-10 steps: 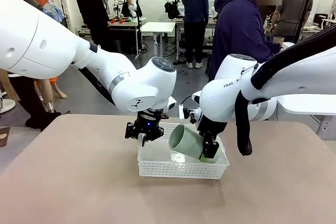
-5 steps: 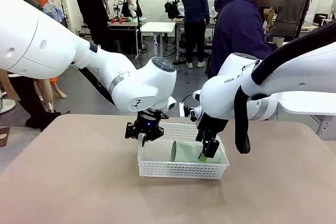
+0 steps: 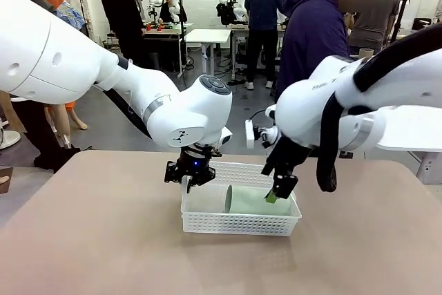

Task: Clean and organize the cups into the basket.
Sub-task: Pick up the Organizing basket and move it to the center of the table, then pick up the Reusable plastic cup from the right side of the table and place it inside the Organizing basket.

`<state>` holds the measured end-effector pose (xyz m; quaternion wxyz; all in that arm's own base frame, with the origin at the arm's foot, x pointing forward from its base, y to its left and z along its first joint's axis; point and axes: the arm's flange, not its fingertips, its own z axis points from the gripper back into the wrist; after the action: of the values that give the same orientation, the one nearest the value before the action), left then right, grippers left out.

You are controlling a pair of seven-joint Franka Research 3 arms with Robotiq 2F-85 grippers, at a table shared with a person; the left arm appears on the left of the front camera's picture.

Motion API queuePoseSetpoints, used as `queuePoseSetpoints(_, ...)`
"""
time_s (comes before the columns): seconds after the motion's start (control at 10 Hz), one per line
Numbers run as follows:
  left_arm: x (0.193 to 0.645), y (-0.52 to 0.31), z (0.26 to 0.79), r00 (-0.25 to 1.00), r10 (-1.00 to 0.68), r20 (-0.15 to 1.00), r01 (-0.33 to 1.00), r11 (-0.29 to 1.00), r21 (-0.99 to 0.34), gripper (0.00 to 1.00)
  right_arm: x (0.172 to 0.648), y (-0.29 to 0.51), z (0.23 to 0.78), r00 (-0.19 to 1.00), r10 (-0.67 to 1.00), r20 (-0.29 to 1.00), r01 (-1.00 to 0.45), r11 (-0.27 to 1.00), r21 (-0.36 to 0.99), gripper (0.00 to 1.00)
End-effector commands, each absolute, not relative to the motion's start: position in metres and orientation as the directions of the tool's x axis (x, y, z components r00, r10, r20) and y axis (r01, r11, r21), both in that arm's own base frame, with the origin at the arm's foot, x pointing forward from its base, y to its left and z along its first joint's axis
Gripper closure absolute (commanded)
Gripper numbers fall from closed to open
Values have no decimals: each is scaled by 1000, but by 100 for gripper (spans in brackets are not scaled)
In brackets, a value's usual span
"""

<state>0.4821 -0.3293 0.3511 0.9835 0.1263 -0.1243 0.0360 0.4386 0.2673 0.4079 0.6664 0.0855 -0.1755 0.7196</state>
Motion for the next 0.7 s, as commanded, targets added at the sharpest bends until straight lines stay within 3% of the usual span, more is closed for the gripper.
queuePoseSetpoints(0.0,481,-329,350,967,42,252,-104,965,240,100,417,221,427,-140,867,479,-986,-77,-149,0)
queuePoseSetpoints(0.6,481,-329,350,967,42,252,-104,965,240,100,417,66,445,-100,579,809,-993,-10,-116,0)
